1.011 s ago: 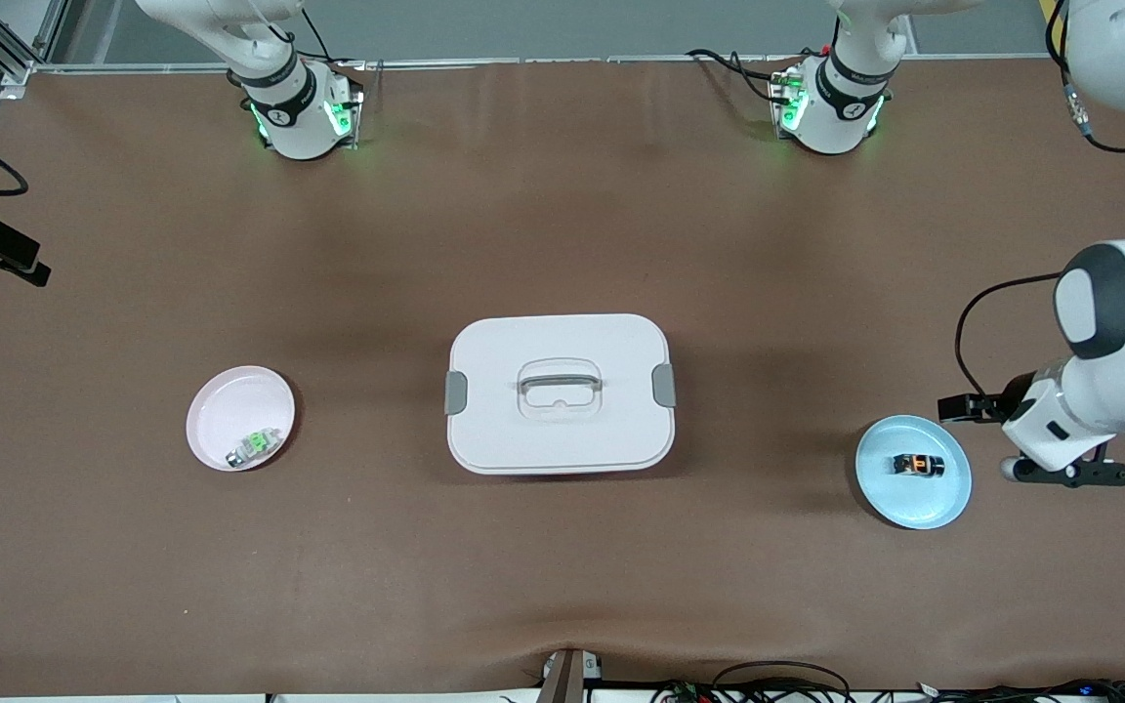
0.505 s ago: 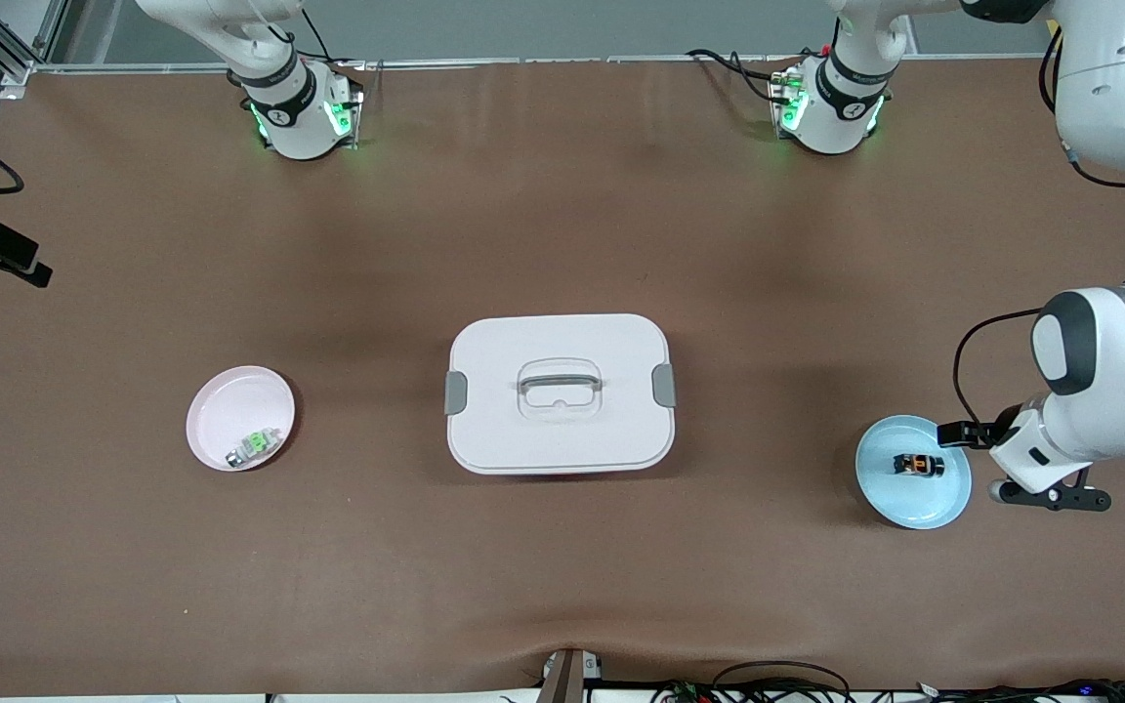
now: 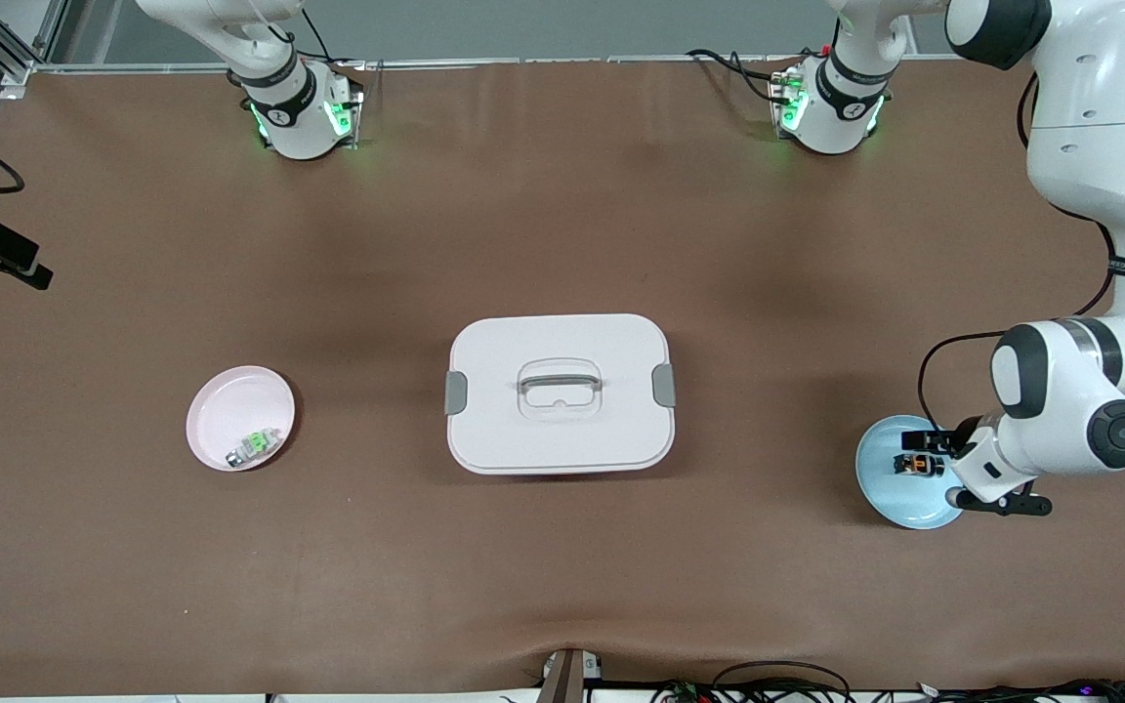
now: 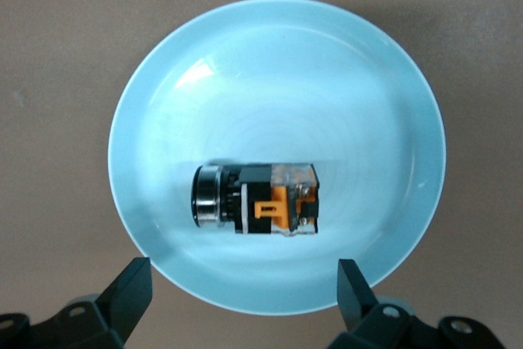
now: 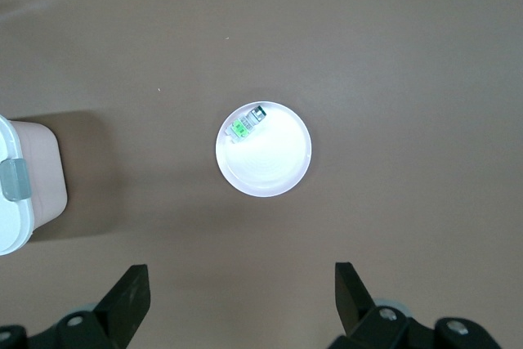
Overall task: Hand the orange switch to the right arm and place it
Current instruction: 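Move the left gripper down over the orange switch on the blue plate, then close the left gripper on the orange switch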
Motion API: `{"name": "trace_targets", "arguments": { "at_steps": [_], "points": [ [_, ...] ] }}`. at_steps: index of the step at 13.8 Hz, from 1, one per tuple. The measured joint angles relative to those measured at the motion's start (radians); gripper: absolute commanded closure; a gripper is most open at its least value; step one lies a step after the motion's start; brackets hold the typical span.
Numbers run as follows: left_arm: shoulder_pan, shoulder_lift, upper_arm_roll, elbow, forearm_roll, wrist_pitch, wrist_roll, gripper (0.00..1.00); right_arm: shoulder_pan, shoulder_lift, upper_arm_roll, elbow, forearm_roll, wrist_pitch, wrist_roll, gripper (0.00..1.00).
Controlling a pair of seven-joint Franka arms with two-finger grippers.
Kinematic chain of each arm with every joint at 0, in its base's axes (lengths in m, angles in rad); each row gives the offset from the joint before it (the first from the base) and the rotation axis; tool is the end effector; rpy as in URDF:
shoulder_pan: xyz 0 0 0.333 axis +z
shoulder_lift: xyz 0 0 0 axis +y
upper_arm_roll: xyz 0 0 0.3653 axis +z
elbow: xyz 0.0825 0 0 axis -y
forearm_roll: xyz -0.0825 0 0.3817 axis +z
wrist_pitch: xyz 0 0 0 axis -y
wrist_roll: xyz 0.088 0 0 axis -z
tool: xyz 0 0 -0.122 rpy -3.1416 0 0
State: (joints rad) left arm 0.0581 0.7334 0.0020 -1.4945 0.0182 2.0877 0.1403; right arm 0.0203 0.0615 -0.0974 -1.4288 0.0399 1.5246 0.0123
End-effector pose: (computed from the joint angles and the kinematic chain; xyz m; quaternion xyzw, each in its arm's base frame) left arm 0.7272 0.0446 0.2482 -0.9965 0.0452 0.0705 0.0012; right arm 0.5695 -0.0367 0.6868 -0.9988 0.0433 -0.0178 0.0164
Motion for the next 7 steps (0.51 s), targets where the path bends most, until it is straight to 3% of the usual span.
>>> {"name": "trace_targets", "arguments": {
  "at_steps": [7],
  "points": [
    [-0.010,0.089,0.000,0.084,0.000,0.000,-0.023,0.00,0.000,-0.004,-0.001,0.009,0.000,0.000,0.000,0.00]
  ]
}}
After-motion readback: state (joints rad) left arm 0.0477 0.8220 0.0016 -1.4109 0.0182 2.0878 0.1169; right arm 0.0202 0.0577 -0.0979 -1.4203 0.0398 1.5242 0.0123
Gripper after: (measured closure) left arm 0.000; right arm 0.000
